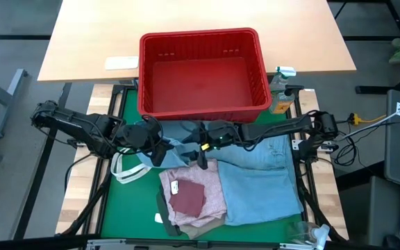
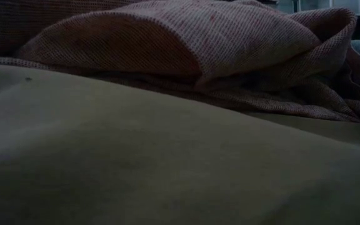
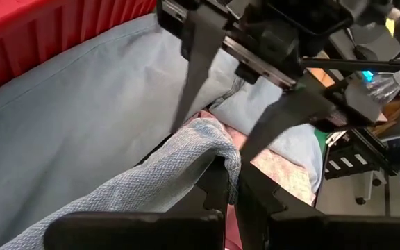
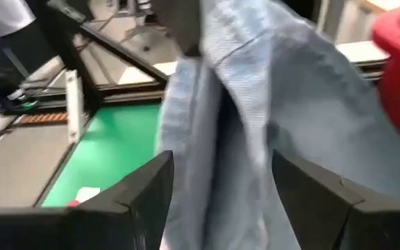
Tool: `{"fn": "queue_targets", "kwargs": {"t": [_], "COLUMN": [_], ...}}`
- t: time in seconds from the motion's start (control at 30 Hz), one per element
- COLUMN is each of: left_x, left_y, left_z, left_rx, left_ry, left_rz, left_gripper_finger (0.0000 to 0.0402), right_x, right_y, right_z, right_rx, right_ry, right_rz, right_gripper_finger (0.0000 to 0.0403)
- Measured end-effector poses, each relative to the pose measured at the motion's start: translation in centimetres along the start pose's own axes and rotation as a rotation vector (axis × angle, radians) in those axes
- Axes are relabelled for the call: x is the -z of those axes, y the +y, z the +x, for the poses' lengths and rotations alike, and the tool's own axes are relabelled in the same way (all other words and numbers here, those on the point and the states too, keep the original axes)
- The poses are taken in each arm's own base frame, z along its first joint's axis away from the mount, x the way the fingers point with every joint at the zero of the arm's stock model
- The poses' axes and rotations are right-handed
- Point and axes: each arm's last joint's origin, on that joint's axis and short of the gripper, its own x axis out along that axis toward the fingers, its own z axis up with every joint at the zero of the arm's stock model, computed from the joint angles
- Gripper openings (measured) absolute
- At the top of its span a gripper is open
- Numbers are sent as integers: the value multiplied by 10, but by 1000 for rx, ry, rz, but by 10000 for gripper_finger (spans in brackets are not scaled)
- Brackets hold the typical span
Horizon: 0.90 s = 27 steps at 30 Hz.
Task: Fold laundry
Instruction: Fold the blue jeans
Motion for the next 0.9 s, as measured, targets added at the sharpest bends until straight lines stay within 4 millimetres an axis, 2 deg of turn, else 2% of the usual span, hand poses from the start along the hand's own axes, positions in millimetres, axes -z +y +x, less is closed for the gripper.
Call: {"fn": "queue_targets", "kwargs": {"t": [0.23,0.57,0.73,0.9], "left_x": [0,-1,-2,-2], "left_y": [0,0,0,0], "left_z": [0,0,0,0], "left_rx": [-5,-21,-29,-34], "left_ry": [3,-37,-53,-63], "left_rz": [2,-4,-6,-7], "left_gripper_finger": [8,8,8,8], "right_x": [-1,-4,-4,0], "right_y": [5,2,2,11], "right_z": [0,1,1,7], "right_rx": [-175,-45,-41,-57], "right_ry": [-4,-47,-47,-42], "right_rz": [-4,79,80,73], "right_gripper_finger": [244,244,244,244]}}
